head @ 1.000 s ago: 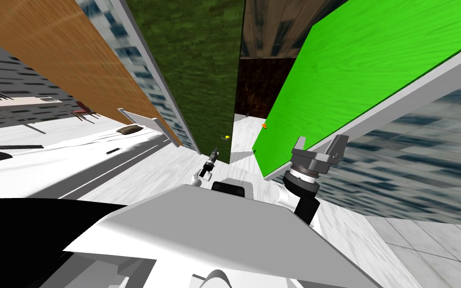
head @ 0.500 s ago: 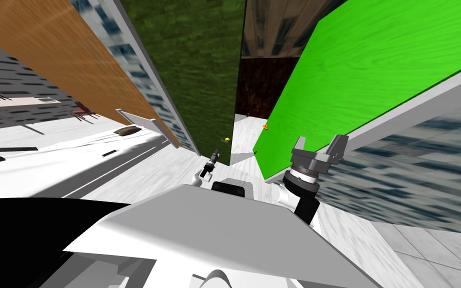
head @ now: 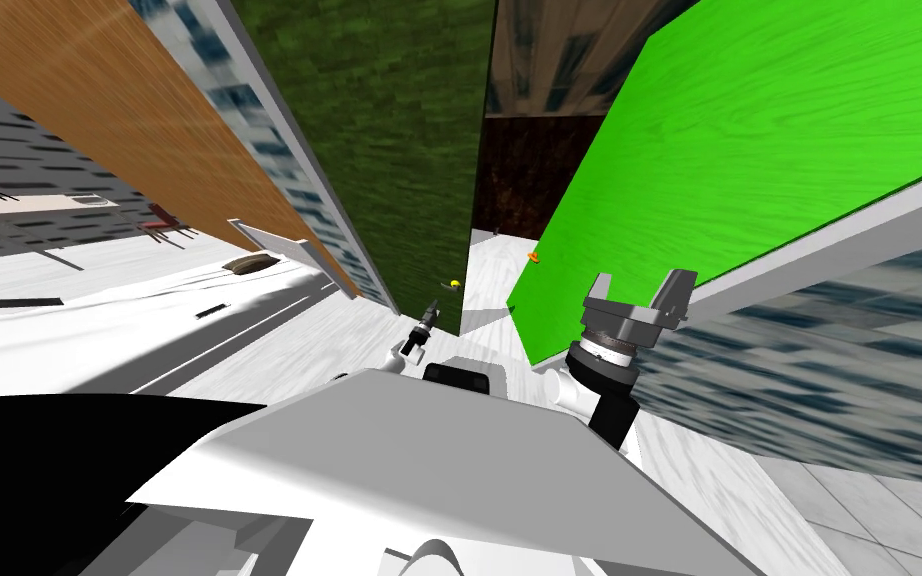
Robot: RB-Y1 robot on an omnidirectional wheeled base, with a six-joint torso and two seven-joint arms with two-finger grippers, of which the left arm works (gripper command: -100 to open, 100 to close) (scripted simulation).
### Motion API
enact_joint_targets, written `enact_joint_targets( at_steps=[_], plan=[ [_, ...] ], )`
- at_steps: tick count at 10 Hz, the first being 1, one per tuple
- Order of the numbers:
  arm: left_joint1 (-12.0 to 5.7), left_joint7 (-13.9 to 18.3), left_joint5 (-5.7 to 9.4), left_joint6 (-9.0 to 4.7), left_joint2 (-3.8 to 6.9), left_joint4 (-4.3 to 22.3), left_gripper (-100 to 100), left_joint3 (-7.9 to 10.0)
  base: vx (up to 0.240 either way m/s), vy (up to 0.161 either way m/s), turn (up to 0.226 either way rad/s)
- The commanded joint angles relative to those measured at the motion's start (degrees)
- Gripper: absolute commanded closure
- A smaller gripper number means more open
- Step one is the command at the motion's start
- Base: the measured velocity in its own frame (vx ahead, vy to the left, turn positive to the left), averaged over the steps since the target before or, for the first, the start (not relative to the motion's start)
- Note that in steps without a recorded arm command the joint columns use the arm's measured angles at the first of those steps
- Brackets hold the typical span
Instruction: Push the door open
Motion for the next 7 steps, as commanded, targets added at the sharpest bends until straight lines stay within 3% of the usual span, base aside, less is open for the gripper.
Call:
enact_joint_targets(
  at_steps=[1,3,7],
  plan=[
    [-0.70,0.27,-0.02,-0.43,-0.09,1.69,-100,-0.05,0.091,0.014,0.004],
    [-1.91,0.84,-0.07,-1.01,-0.23,4.68,-100,-0.20,0.115,0.009,0.005],
    [-1.97,0.37,0.14,-1.31,-0.17,4.80,-100,0.26,0.133,-0.014,-0.019]
  ],
)
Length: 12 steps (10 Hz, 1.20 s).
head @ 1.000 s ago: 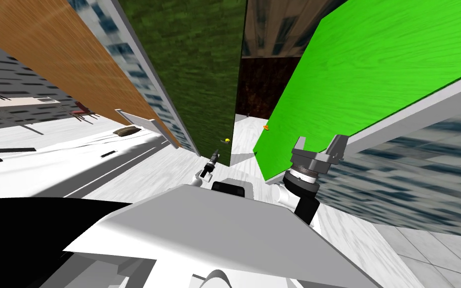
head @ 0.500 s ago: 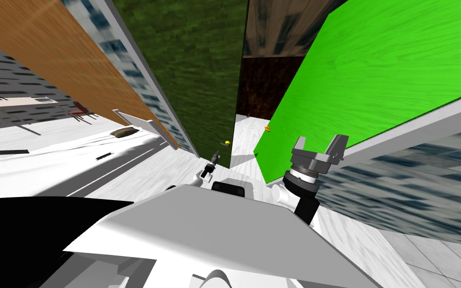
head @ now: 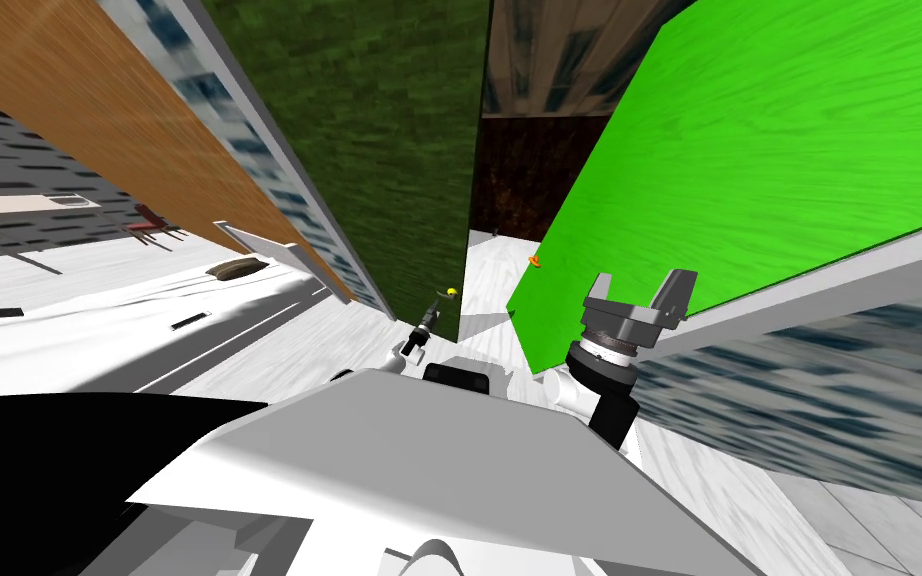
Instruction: Push the door open
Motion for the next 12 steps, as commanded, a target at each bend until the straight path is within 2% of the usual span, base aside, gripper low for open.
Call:
enact_joint_targets(
  at_steps=[1,6,7,12],
  plan=[
    [-0.11,-0.19,0.10,-0.13,-0.05,0.28,-100,0.22,0.175,-0.036,-0.026],
    [-0.22,-0.53,0.31,-0.25,-0.37,0.66,-100,0.67,0.191,-0.030,-0.022],
    [-0.22,-0.53,0.31,-0.25,-0.37,0.66,100,0.67,-0.013,0.001,0.006],
    [-0.22,-0.53,0.31,-0.25,-0.37,0.66,100,0.67,-0.009,0.002,-0.006]
  ],
)
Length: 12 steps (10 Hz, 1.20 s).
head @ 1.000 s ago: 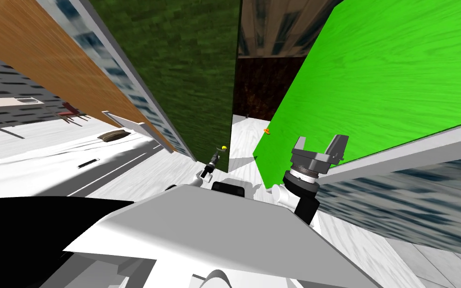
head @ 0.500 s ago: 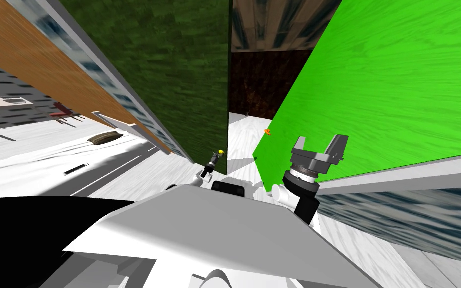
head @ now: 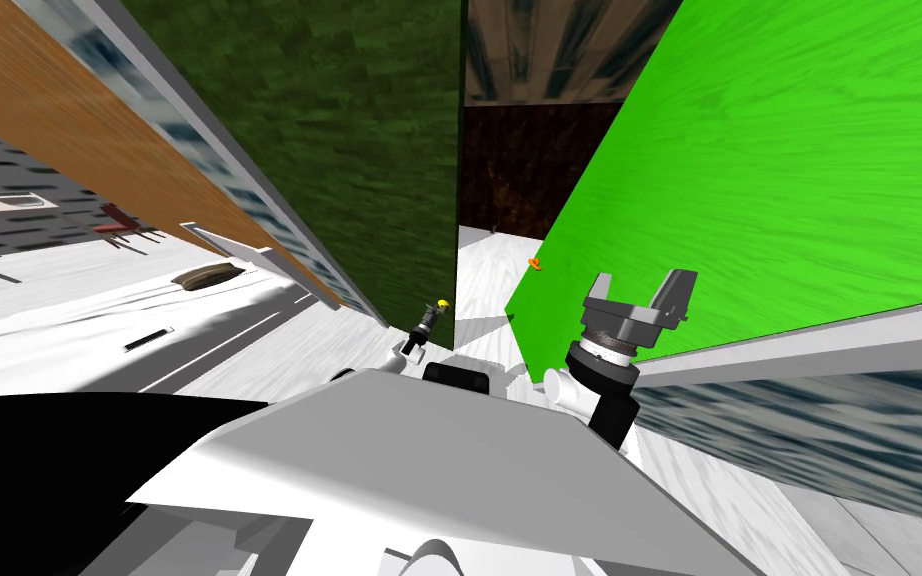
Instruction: Push the door open
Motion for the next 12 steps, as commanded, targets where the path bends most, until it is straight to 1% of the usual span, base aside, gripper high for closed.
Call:
enact_joint_targets(
  at_steps=[1,6,7,8,9,12],
  plan=[
    [0.03,-0.33,0.41,0.02,0.25,0.07,100,0.78,0.103,-0.042,0.029],
    [0.11,-1.26,1.59,0.07,0.74,0.29,100,3.04,0.172,-0.078,0.036],
    [0.11,-1.26,1.59,0.07,0.74,0.29,100,3.04,0.131,-0.049,0.021],
    [0.15,-1.75,2.21,0.10,0.92,0.40,100,4.21,0.162,-0.090,0.064],
    [0.16,-1.88,2.37,0.10,0.97,0.43,100,4.52,0.177,-0.112,0.059],
    [0.23,-2.69,3.40,0.15,1.18,0.61,100,6.49,0.184,-0.086,0.056]
  ],
)
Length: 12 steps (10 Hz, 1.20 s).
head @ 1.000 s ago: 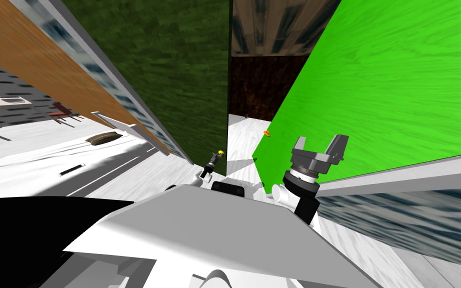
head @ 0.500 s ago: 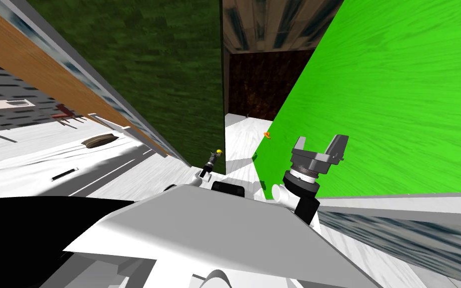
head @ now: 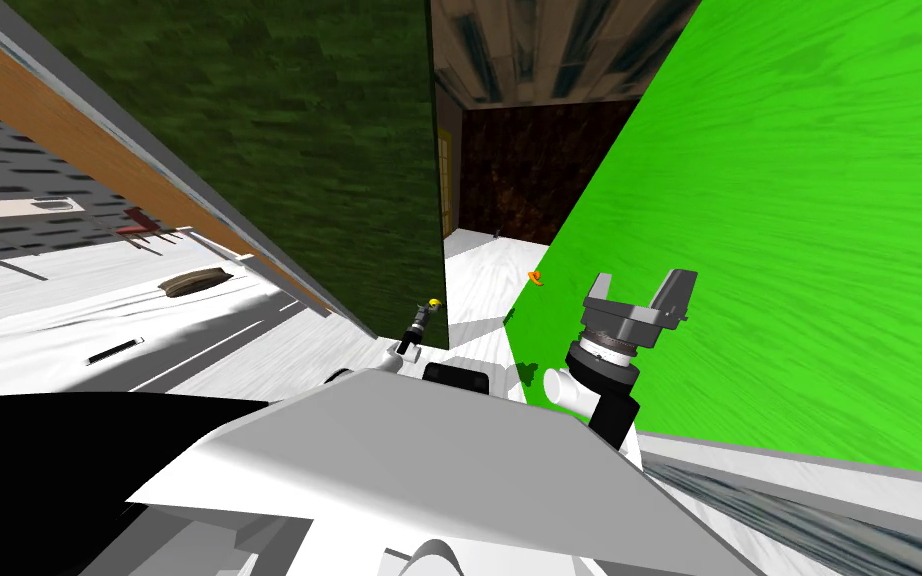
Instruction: Push the door open
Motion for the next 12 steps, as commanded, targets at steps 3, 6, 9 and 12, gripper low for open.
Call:
enact_joint_targets(
  at_steps=[3,6,9,12],
  plan=[
    [0.87,-0.73,1.08,0.53,0.77,-1.99,100,2.19,0.146,-0.060,0.042],
    [0.94,-1.58,2.15,0.58,0.86,-1.80,100,4.22,0.191,-0.098,0.066],
    [1.01,-2.38,3.15,0.62,0.89,-1.62,100,6.14,0.182,-0.092,0.062],
    [1.05,-2.85,3.75,0.65,0.89,-1.51,100,7.28,0.159,-0.094,0.054]
  ],
)
